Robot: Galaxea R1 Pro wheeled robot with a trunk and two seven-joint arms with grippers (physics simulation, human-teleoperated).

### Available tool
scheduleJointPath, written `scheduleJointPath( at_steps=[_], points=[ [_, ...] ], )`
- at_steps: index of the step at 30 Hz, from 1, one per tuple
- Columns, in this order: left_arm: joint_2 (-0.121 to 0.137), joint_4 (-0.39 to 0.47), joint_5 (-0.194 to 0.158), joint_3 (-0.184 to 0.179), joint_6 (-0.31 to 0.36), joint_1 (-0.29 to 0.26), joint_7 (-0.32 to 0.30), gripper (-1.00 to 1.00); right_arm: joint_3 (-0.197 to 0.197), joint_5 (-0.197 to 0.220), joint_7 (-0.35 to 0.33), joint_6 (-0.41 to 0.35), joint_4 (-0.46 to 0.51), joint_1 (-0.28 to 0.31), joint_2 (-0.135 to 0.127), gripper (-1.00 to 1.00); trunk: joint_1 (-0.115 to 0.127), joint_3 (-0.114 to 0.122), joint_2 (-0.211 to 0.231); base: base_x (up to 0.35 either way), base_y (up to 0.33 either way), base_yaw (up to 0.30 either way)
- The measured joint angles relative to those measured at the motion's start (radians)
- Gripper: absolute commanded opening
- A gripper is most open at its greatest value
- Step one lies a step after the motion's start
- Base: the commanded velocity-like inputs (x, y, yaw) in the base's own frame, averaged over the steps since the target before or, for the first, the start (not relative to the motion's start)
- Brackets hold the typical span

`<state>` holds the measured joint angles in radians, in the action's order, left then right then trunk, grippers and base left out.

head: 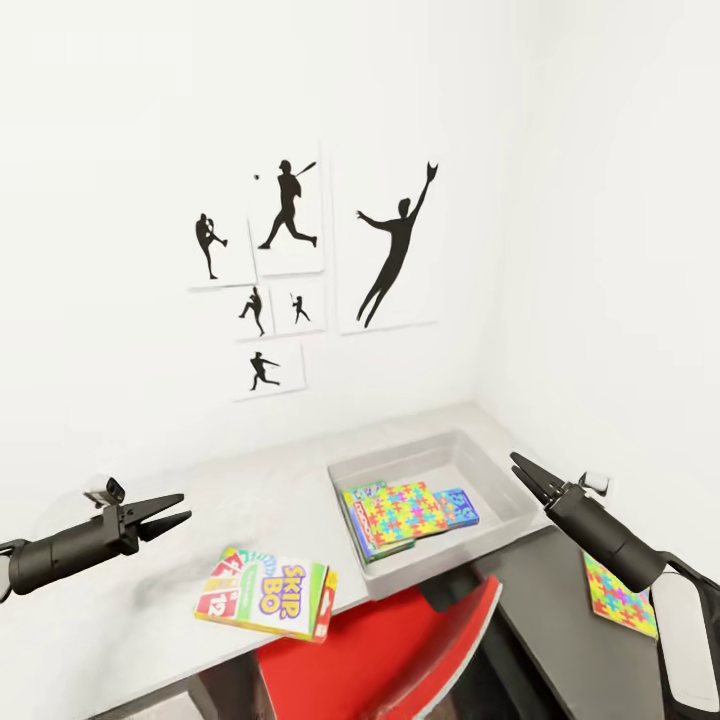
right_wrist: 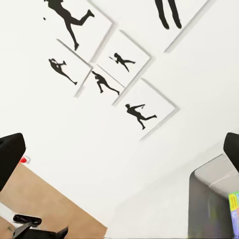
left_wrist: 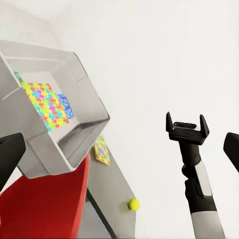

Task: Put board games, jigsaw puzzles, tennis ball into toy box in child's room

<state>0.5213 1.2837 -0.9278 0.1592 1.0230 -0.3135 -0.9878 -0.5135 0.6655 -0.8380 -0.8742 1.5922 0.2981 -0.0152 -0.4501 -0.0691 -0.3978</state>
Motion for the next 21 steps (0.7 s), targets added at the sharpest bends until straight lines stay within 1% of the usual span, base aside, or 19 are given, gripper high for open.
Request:
scheduleJointPath(
  at_steps=[5, 8, 12, 17, 19, 21],
  points=[
    [0.0, 0.0, 0.0, 0.0, 0.0, 0.0, 0.0, 1.0, 0.002, 0.0, 0.0, 0.0, 0.0, 0.0, 0.0, 1.0, 0.0, 0.0, 0.0, -0.297, 0.133, 0.012],
    [0.0, 0.0, 0.0, 0.0, 0.001, 0.0, 0.0, 1.0, 0.008, 0.0, 0.001, 0.0, 0.0, 0.0, 0.0, 1.0, 0.0, 0.0, 0.0, -0.218, 0.124, 0.155],
    [0.0, 0.0, 0.0, 0.0, 0.0, 0.0, 0.0, 1.0, 0.023, 0.0, 0.003, 0.0, 0.0, 0.0, 0.0, 1.0, 0.001, 0.0, 0.0, -0.063, 0.035, 0.256],
    [0.0, -0.001, 0.001, 0.001, 0.001, 0.001, 0.0, 1.0, 0.029, 0.0, 0.016, 0.0, 0.0, 0.0, 0.0, 1.0, 0.001, 0.0, 0.0, -0.011, 0.021, 0.285],
    [0.0, 0.0, 0.0, 0.002, 0.001, 0.001, 0.0, 1.0, 0.03, 0.0, 0.021, 0.0, 0.0, 0.0, 0.0, 1.0, 0.001, 0.0, 0.0, -0.003, 0.104, 0.262],
    [0.0, 0.0, 0.0, 0.002, 0.001, 0.0, 0.0, 1.0, 0.041, -0.001, 0.024, 0.0, 0.0, 0.0, 0.001, 1.0, 0.001, 0.0, 0.0, -0.001, 0.15, 0.135]
  ],
)
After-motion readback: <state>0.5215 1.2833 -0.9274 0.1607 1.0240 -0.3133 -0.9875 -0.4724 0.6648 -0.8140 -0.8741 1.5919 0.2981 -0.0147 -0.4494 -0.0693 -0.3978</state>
